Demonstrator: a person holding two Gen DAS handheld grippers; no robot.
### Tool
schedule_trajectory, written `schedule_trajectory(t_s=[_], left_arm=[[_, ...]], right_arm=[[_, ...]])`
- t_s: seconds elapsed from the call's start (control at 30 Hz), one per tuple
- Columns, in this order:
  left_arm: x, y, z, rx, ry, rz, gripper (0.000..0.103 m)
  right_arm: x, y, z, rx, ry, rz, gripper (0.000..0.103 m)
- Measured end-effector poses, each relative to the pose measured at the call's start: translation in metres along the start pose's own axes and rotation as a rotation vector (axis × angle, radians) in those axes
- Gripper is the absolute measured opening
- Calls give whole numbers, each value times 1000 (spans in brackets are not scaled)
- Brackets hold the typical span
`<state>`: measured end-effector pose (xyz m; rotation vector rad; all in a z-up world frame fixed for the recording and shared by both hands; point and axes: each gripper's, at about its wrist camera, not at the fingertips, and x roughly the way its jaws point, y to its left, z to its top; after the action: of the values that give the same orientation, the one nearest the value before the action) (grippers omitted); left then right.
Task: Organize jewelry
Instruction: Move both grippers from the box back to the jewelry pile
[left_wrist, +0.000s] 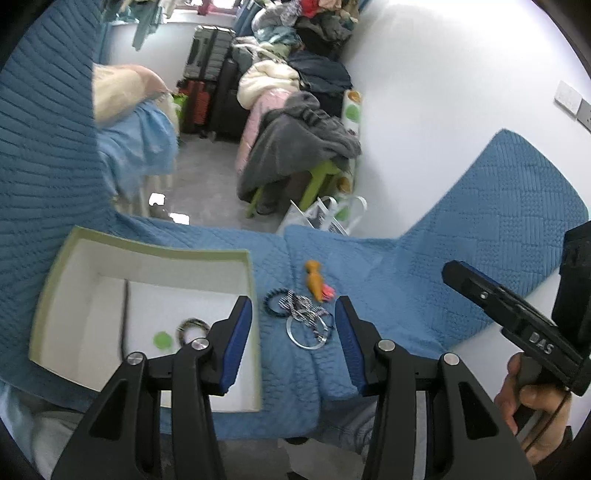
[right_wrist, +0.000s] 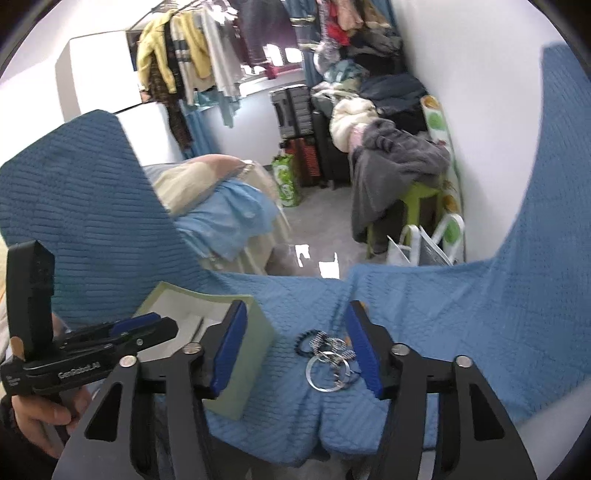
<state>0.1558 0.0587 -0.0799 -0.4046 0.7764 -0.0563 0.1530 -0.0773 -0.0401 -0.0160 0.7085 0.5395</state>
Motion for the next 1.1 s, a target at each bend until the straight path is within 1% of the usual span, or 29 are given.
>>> schedule_trajectory(t_s=[0.1,0.2,0.3,0.47,0.53,0.6,0.7,0.73,0.77,0.83,0.9,1.1], left_arm=[[14,-13,-10,4,29,-21,47],[28,-27,-21,27,53,-32,47],[45,-35,-30,36,87,-57,42],[79,-48,-45,82,146,-63,35],[93,-53,-49,107,168,-64,34],[107,-56,-52,134,183,-55,32],[132,-59,-58,168,220,-50,26],[136,-60,-60,179,226,-49,22],[143,-62,-62,205,236,-43,21],[157,-67,-65,250,258,-23,21],[167,-68,-66,266,283,-23,21],[192,-70,-70,325,331,32,20]], right_arm=[[6,-21,-12,27,19,-26,44],[13,-42,-25,60,41,-38,42],[20,-57,-37,86,57,-46,40],[34,-79,-54,122,83,-43,39],[42,-84,-59,128,97,-32,38],[51,-88,-63,131,112,-17,37],[64,-98,-64,155,128,3,35],[67,-101,-63,159,126,13,34],[70,-104,-62,162,124,19,34],[80,-110,-59,178,131,34,34],[90,-117,-58,197,148,46,34],[121,-125,-50,186,178,86,34]])
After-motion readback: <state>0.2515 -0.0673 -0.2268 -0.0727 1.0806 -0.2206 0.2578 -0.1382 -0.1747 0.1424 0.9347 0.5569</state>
